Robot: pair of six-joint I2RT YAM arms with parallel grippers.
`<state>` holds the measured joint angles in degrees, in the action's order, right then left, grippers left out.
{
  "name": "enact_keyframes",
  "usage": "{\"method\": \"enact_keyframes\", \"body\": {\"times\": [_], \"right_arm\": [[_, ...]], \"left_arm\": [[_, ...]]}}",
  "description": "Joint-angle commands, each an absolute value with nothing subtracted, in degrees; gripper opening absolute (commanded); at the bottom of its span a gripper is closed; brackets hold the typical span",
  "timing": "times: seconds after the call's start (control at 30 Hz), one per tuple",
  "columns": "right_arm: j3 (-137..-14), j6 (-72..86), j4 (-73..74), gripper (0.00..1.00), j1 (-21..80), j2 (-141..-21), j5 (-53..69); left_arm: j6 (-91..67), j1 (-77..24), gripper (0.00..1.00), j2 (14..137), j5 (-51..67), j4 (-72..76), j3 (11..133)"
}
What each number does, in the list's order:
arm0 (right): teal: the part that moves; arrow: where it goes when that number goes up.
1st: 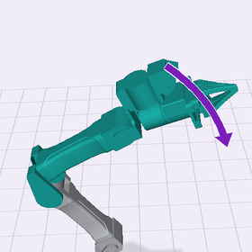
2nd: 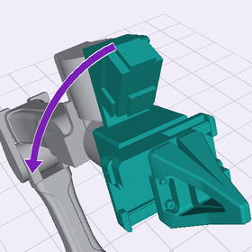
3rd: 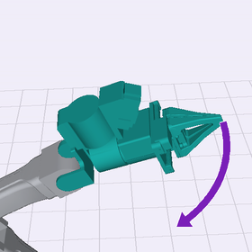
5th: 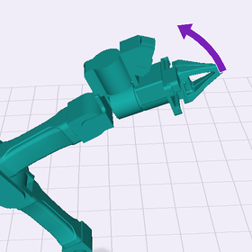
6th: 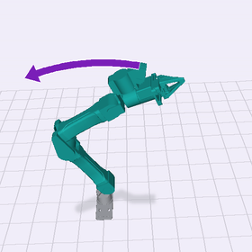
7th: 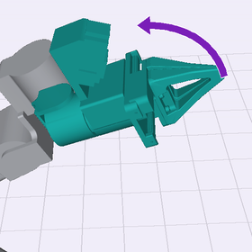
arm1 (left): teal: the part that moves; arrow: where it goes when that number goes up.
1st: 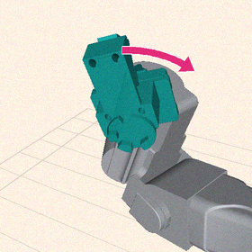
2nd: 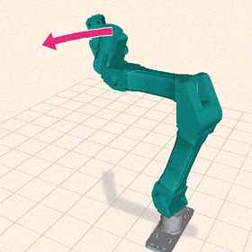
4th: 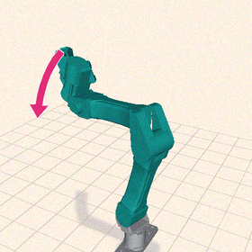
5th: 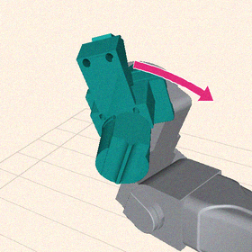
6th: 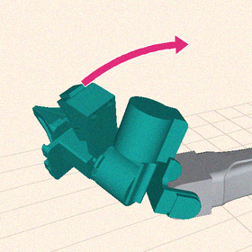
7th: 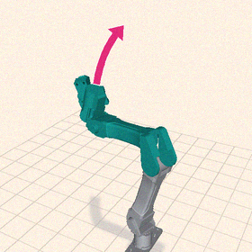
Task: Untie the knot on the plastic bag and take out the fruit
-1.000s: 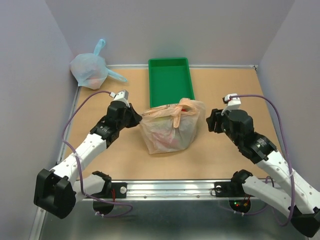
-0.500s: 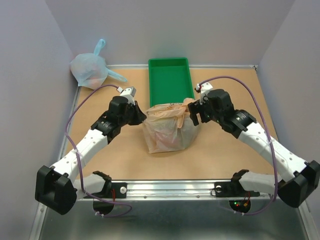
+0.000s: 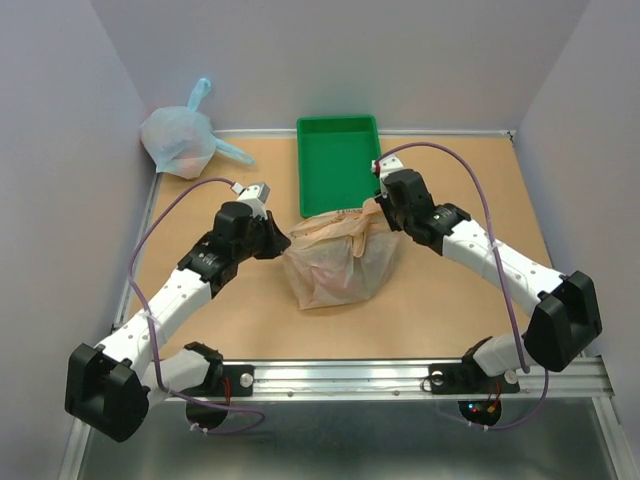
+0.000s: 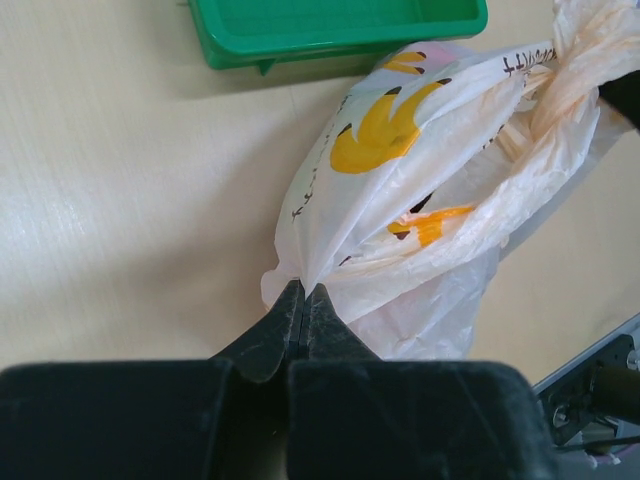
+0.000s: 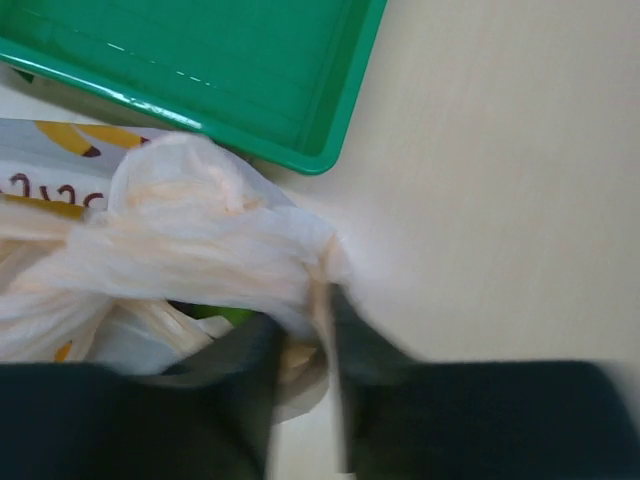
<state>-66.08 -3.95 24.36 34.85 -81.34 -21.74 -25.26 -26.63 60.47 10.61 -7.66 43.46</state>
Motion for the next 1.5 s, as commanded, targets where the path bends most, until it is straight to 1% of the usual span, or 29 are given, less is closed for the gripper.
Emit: {"method": "enact_keyframes", "body": {"times": [0.0,0.03,0.07,0.17,0.23,0.3,0.4,0.47,0.5,0.53,0.57,0.63,0.67,0.7,0.73,0.77,0.83,0.87,1.0,1.07,1.17,1.3,1.47], "right_arm": [[-68.6,-2.6,19.0,0.15,34.7,-80.4,-27.1],[-68.2,-2.0,19.0,0.07,34.6,-79.9,-29.2],[-67.6,-1.2,19.0,0.01,34.6,-78.6,-34.2],[-66.2,2.3,19.1,0.0,34.6,-75.3,-40.7],[-64.2,4.3,19.2,0.0,34.6,-70.2,-42.3],[-62.7,5.0,19.5,0.01,34.6,-66.9,-41.0],[-61.4,7.2,21.8,0.0,34.6,-62.7,-34.5],[-60.6,9.7,23.0,0.01,34.6,-60.2,-29.9],[-60.2,10.5,23.2,0.0,34.6,-59.5,-26.4],[-59.9,11.9,23.3,0.0,34.6,-58.4,-24.6],[-59.8,13.1,23.6,0.0,34.7,-57.8,-23.1],[-59.5,15.5,23.6,0.0,34.7,-57.0,-17.4],[-59.4,16.4,23.6,0.0,34.7,-56.3,-15.7],[-59.4,17.0,23.6,0.0,34.6,-56.1,-12.9],[-59.4,17.7,23.6,0.0,34.7,-55.9,-12.1],[-59.2,17.9,23.6,0.0,34.6,-55.8,-11.5],[-58.6,17.9,23.6,0.01,34.5,-55.6,-11.0],[-58.4,17.9,23.7,0.0,34.6,-55.5,-10.8],[-57.5,17.8,23.7,0.0,34.6,-56.2,-7.6],[-57.0,17.7,23.7,0.01,34.6,-56.4,-7.0],[-56.6,17.7,23.7,0.0,34.7,-56.1,-6.3],[-55.9,17.4,23.7,0.0,34.6,-55.1,-6.9],[-55.7,17.1,24.1,0.01,34.6,-54.8,-7.3]], "left_arm": [[-23.8,-26.9,0.0,57.4,12.0,-6.9,42.2],[-23.6,-26.9,0.0,57.0,12.3,-7.3,42.1],[-23.2,-26.8,0.0,56.3,12.4,-8.1,42.1],[-22.5,-26.8,0.0,54.8,11.2,-9.8,42.4],[-21.4,-26.8,0.0,53.4,8.2,-11.9,43.1],[-20.7,-26.8,0.0,52.5,4.9,-13.2,43.8],[-19.9,-26.8,0.0,52.4,-1.4,-14.8,45.1],[-19.1,-26.8,0.0,52.8,-2.7,-15.3,45.9],[-18.6,-26.8,0.02,53.4,-2.6,-14.9,46.7],[-17.9,-26.9,0.09,54.0,-2.3,-14.8,47.3],[-17.4,-27.0,0.12,54.2,-0.8,-14.2,47.7],[-16.5,-28.1,0.23,55.3,1.4,-12.4,49.0],[-15.5,-28.9,0.37,55.6,2.9,-11.9,49.7],[-14.9,-31.7,0.39,56.3,3.3,-10.7,51.1],[-14.2,-33.3,0.48,56.5,3.3,-10.1,51.8],[-12.8,-35.4,0.52,56.9,3.3,-9.5,53.3],[-11.3,-41.1,0.66,57.7,3.3,-8.0,54.9],[-10.6,-42.9,0.69,58.3,3.8,-7.6,55.7],[-6.4,-50.5,0.72,62.7,1.7,-6.3,60.5],[-3.2,-53.9,0.73,64.9,-3.1,-6.3,62.0],[1.3,-56.2,0.73,70.0,-7.8,-6.2,64.9],[3.8,-57.4,0.73,73.8,-10.5,-7.0,67.1],[4.0,-57.7,0.71,75.8,-15.2,-7.7,66.4]]}}
